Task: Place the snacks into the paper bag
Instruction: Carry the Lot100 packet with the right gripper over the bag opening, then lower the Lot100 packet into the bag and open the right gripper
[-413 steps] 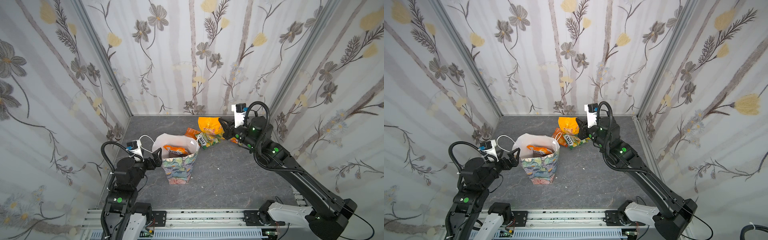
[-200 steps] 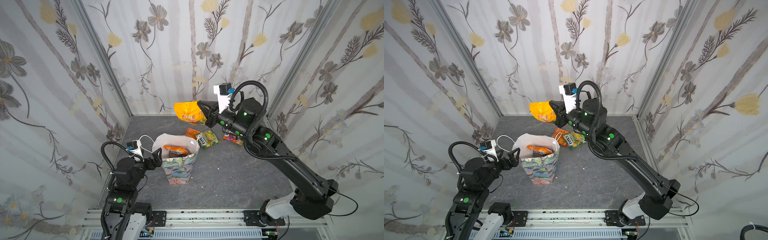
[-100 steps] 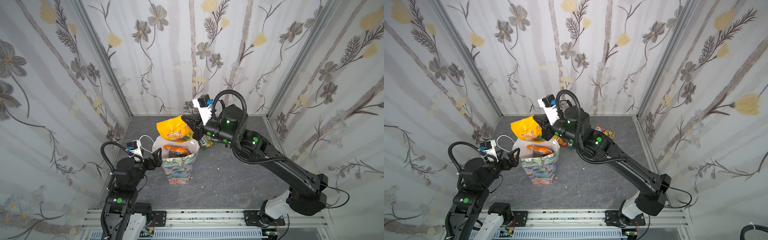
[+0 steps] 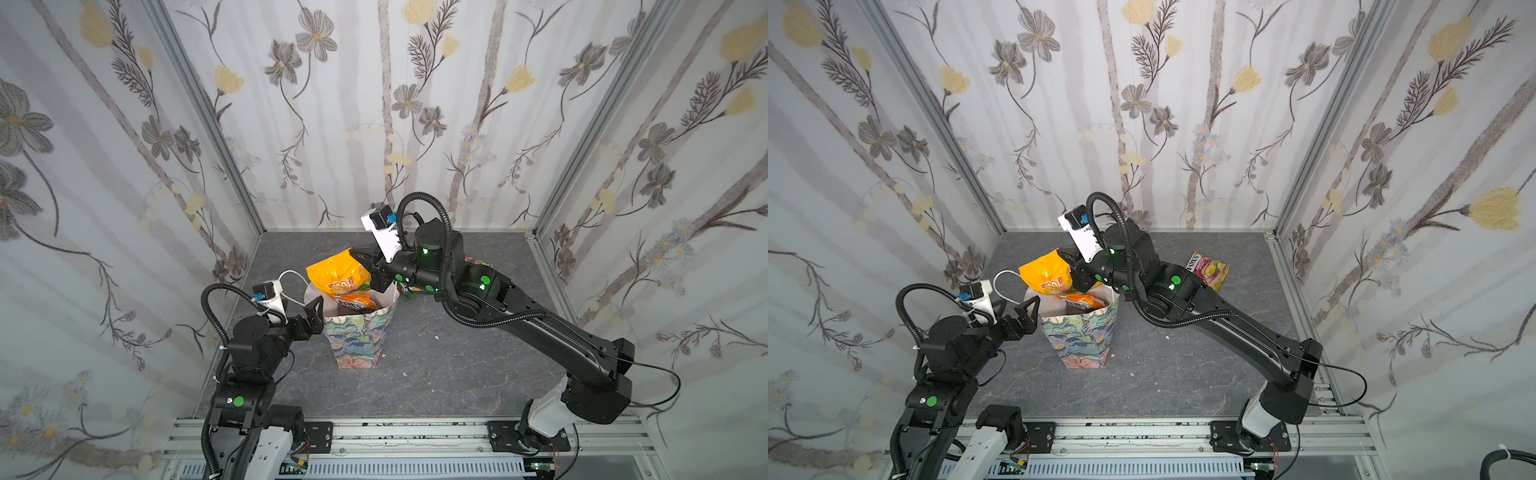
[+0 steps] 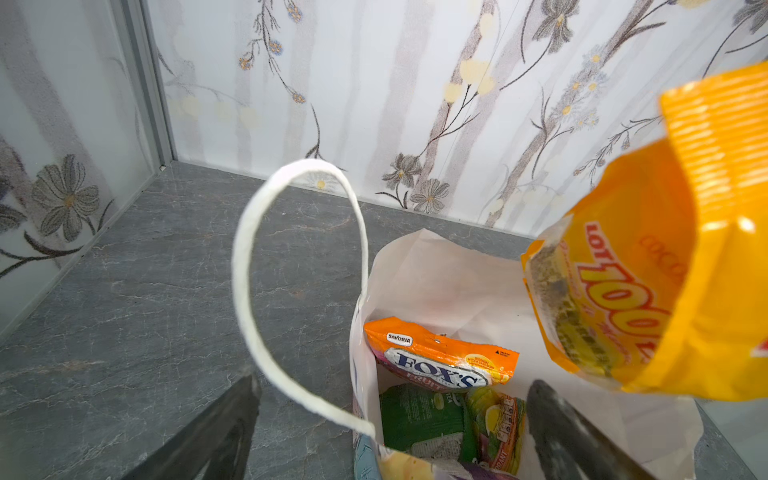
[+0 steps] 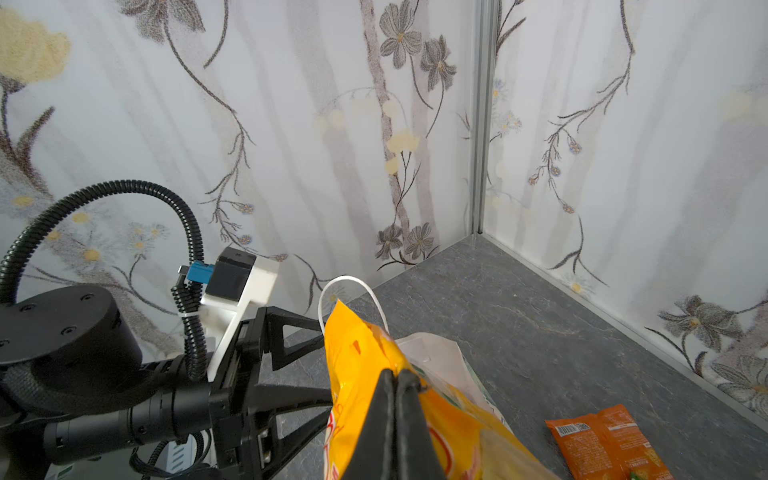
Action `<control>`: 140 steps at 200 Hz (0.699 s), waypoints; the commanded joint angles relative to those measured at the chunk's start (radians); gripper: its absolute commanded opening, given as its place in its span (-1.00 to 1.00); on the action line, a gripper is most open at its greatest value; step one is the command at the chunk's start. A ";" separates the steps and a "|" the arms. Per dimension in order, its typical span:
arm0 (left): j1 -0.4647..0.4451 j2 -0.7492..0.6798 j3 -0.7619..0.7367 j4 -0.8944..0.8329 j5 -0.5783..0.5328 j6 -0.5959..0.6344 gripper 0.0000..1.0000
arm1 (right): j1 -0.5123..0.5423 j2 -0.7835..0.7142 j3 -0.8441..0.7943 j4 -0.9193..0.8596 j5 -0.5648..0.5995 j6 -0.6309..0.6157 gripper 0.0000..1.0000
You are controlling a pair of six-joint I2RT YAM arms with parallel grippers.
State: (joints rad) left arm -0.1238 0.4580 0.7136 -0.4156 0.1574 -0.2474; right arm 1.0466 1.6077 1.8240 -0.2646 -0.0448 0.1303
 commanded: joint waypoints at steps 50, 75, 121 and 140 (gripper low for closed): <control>0.001 0.002 -0.002 0.032 -0.002 -0.007 1.00 | 0.003 0.039 0.010 0.066 0.038 -0.007 -1.00; 0.001 0.001 -0.004 0.034 0.000 -0.006 1.00 | 0.003 0.052 0.010 0.057 0.065 -0.026 -1.00; 0.001 -0.002 -0.004 0.034 -0.002 -0.008 1.00 | 0.003 0.069 0.011 0.043 0.134 -0.072 -1.00; 0.001 -0.002 -0.004 0.032 -0.002 -0.008 1.00 | 0.003 0.077 0.020 0.018 0.117 -0.088 -1.00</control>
State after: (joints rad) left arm -0.1238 0.4568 0.7124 -0.4156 0.1574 -0.2470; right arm 1.0477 1.6810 1.8244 -0.2970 0.0544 0.0887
